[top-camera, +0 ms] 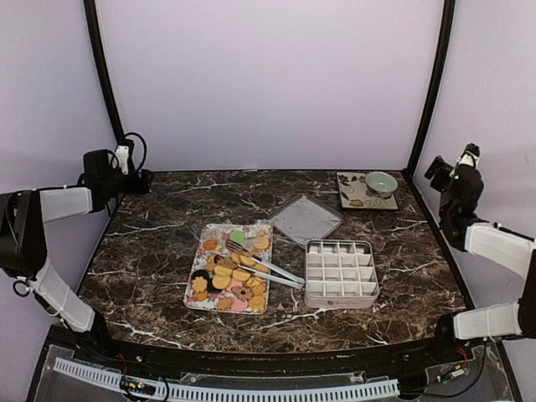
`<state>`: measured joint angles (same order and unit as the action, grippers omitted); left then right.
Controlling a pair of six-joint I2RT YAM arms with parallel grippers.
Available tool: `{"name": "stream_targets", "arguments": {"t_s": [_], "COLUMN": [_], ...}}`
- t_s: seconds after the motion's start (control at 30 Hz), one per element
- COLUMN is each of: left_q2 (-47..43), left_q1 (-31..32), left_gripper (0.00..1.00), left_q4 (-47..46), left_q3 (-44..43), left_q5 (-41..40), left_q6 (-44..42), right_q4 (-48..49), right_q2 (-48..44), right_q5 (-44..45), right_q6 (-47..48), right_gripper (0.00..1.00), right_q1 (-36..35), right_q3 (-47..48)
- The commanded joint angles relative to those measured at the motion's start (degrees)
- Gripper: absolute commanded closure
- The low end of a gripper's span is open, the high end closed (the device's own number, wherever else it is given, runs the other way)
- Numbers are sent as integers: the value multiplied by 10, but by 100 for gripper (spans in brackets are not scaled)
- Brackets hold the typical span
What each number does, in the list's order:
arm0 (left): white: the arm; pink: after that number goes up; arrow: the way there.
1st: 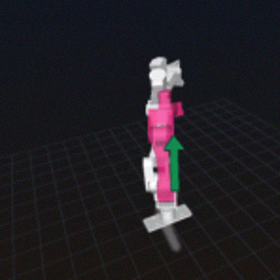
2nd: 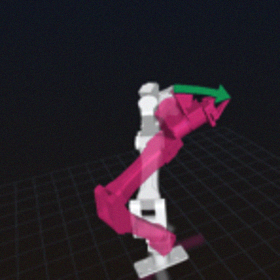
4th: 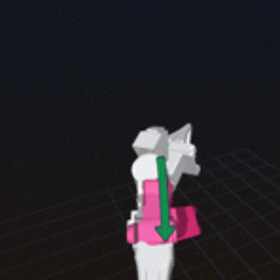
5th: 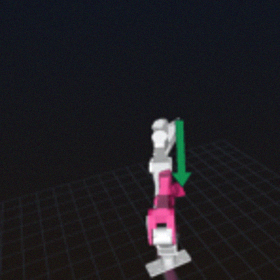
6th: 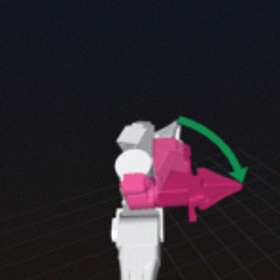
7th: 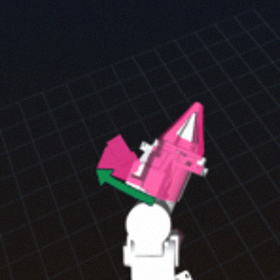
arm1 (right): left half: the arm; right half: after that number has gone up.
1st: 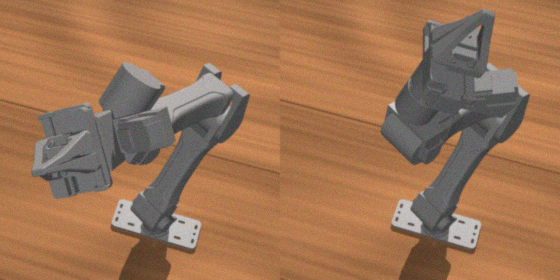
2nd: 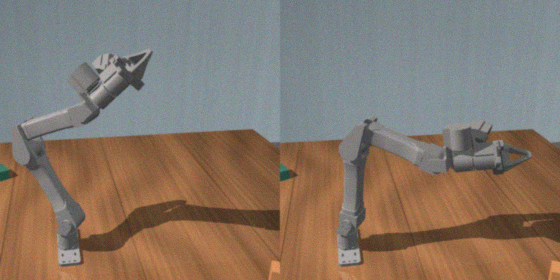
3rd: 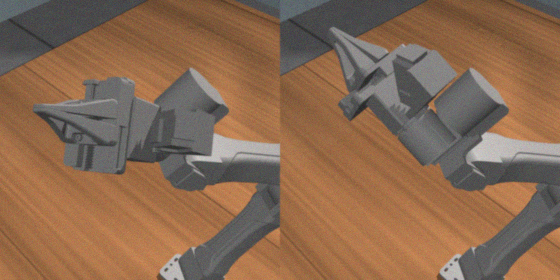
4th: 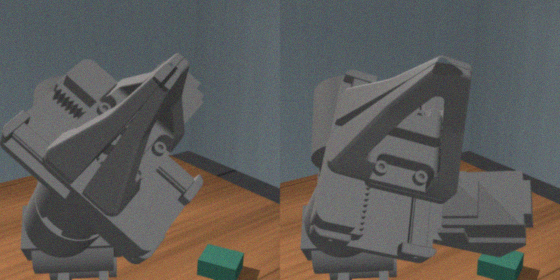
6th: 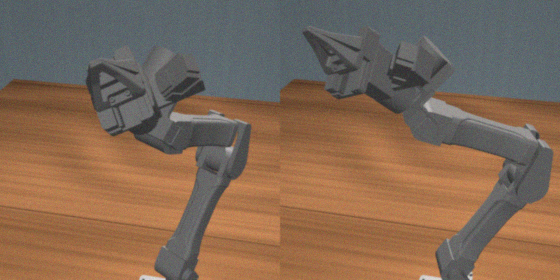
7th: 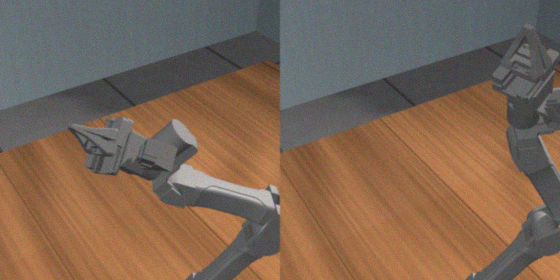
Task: Pack the cookies
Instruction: Pick up the clamp from the plate.
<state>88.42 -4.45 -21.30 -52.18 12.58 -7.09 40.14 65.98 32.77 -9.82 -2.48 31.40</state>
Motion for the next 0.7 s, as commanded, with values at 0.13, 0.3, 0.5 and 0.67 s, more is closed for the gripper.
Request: {"name": "stream_targets", "arguments": {"t_s": [0.13, 0.3, 0.5, 0.67], "left_q2": [-5, -32, -82, -121], "left_q1": [-25, -27, -28, -26], "left_gripper": [3, 3, 3, 3], "left_q4": [363, 443, 500, 514], "left_q3": [-79, -81, -57, -38], "left_q5": [164, 227, 292, 342], "left_q6": [-52, -114, -175, -204], "right_q4": [-240, -335, -391, -446], "right_q2": [4, 91, 208, 300], "right_q5": [-296, -315, -352, -413], "right_q6": [-94, -20, 41, 75], "right_gripper": [0, 8, 19, 27], "right_q1": [-63, -236, -373, -416], "right_q3": [142, 225, 285, 336]}}
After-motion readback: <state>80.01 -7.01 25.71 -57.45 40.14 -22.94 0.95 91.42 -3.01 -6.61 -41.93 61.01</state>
